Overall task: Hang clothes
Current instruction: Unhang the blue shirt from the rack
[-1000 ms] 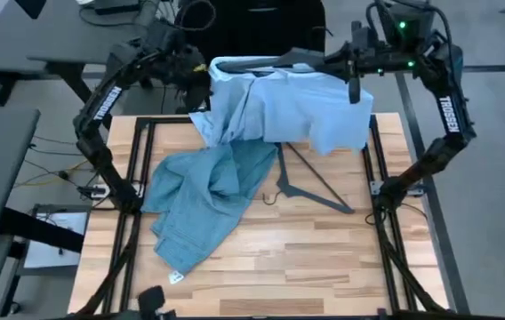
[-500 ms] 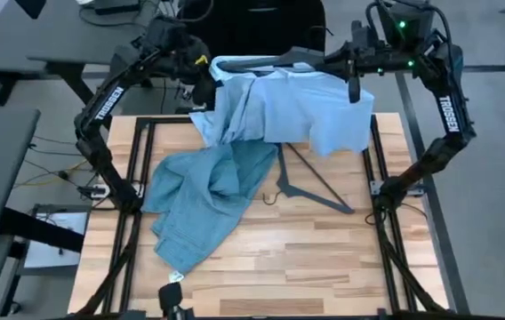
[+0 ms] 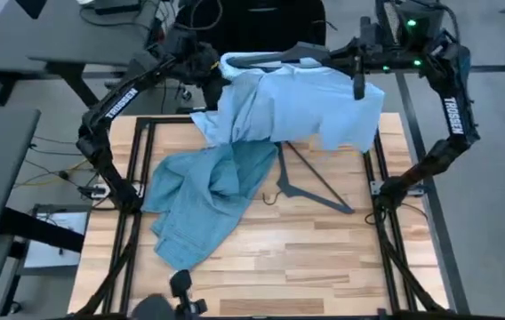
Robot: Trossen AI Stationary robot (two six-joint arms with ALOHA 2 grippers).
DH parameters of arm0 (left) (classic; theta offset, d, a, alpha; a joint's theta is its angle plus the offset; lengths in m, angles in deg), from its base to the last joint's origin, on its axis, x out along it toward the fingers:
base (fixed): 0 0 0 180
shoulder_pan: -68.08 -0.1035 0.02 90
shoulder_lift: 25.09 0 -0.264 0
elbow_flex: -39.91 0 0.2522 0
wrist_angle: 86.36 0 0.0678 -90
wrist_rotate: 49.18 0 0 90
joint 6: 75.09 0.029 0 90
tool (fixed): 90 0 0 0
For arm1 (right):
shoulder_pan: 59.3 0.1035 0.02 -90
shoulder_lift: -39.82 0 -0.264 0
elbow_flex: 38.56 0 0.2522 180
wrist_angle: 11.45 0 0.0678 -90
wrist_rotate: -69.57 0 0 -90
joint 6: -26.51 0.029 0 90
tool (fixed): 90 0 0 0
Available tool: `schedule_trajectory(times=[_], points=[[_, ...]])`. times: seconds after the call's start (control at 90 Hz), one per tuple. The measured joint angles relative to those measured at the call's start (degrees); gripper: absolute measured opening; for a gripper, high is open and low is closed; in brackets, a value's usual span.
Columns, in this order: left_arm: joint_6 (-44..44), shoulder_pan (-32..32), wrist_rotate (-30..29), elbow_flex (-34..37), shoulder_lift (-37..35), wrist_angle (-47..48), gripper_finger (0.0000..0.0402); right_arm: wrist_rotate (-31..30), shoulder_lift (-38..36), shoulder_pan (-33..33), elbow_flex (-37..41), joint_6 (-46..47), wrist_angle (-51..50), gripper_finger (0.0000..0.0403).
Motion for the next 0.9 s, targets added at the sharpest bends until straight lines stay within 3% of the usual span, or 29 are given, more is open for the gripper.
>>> schedule_trajectory(times=[0.167,0.311,0.433,0.578,0.733,0.822,0.9], points=[[-6.45,0.87,4.18,11.58,-0.09,-15.95,0.0,0.35,-0.74,-1.03,0.06,0.43,-1.13,0.0029],[-14.91,2.29,7.89,21.27,-0.14,-35.4,0.0,0.35,-1.07,-0.98,0.08,0.92,-0.65,0.0029],[-23.89,5.55,7.89,31.92,-0.1,-55.76,0.0,0.39,-1.17,-1.0,0.08,1.02,-0.21,0.0029],[-33.92,8.82,3.74,44.61,1.3,-74.42,0.0,0.76,-1.15,-0.96,0.08,1.89,1.0,0.0029],[-41.37,12.47,-0.09,52.32,5.72,-83.74,0.0,1.43,-1.07,-0.48,0.08,2.04,2.24,0.0025],[-42.61,14.38,-1.89,52.58,8.07,-83.35,0.0,1.86,-1.06,0.36,-0.15,1.98,7.37,0.0001],[-43.05,15.34,-3.11,52.39,9.75,-79.78,0.0,2.12,-1.77,0.95,-0.4,1.91,6.62,0.0007]])
